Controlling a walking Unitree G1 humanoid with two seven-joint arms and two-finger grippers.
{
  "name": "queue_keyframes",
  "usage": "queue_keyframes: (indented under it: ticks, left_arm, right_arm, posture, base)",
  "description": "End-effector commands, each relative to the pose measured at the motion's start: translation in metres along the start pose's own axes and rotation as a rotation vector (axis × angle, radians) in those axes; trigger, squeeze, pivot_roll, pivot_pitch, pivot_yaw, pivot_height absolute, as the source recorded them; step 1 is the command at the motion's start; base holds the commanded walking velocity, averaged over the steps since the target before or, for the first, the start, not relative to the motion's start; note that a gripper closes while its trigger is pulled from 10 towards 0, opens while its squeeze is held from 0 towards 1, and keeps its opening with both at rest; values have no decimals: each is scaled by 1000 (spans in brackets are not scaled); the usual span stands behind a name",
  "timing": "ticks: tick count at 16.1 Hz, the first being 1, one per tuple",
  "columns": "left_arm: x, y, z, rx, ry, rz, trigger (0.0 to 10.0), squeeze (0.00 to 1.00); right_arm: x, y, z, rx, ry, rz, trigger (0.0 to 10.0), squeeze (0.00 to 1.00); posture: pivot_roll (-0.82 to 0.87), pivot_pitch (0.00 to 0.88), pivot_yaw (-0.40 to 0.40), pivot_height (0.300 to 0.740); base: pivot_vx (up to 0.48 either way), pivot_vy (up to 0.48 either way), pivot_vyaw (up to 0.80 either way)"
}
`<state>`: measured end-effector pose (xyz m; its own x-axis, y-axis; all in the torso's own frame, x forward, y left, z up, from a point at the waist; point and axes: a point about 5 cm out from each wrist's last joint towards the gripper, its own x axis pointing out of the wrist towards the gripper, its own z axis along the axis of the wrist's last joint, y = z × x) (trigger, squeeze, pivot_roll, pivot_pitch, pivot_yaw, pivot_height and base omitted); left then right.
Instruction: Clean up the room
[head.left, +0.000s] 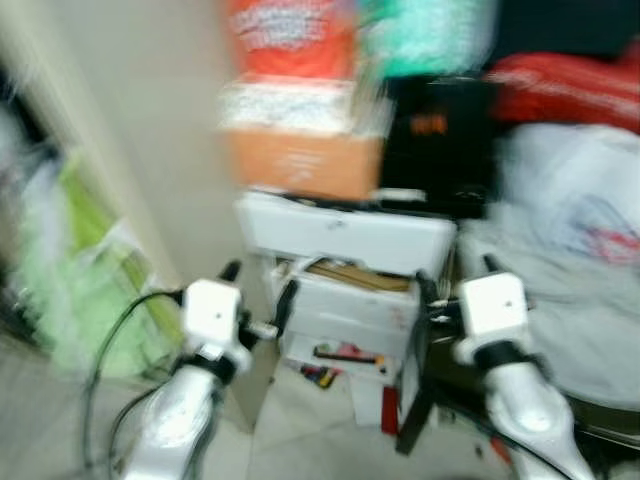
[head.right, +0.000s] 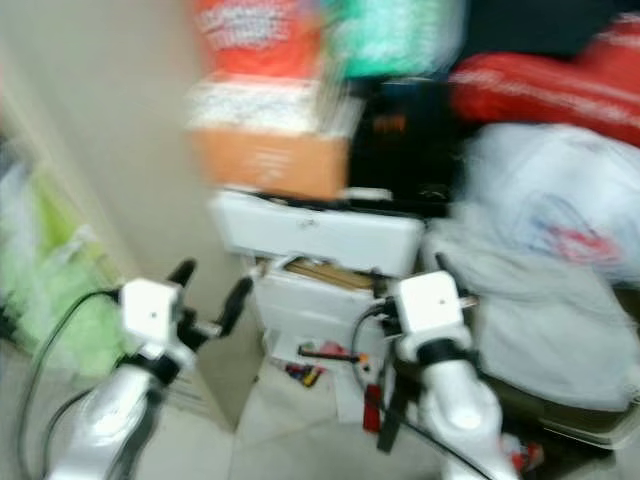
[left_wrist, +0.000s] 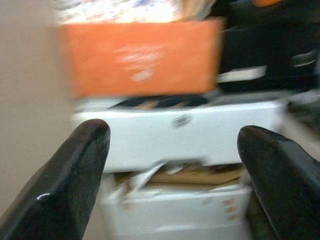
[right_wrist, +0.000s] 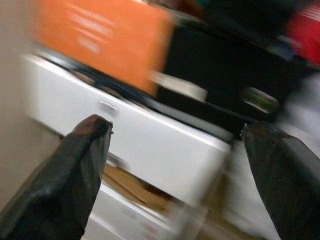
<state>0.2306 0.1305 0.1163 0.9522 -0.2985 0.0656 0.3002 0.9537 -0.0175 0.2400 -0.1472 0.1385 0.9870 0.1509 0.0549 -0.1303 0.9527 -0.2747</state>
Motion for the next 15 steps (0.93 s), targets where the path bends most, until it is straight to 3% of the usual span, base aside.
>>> queue_keyframes:
  ticks: [1,8,15]
  left_arm:
    - [2,-4,5,-5,-25,-1,10000,0]
    - [-4,10,7,51,-20,78,10000,0]
    - [-4,10,8,67,-18,83,10000,0]
  right_arm:
    - [-2,-5,-2,-19,9,-9,10000,0]
    - [0,-2,-4,-8,15,-1,10000,0]
    - [1,-2,-6,-5,19,4,10000,0]
  posture:
    - [-92,0,8,740]
    - [-70,16,12,740]
    - [-63,27,14,740]
  base:
    - [0,0,800]
    - [0,0,800]
    - [0,0,800]
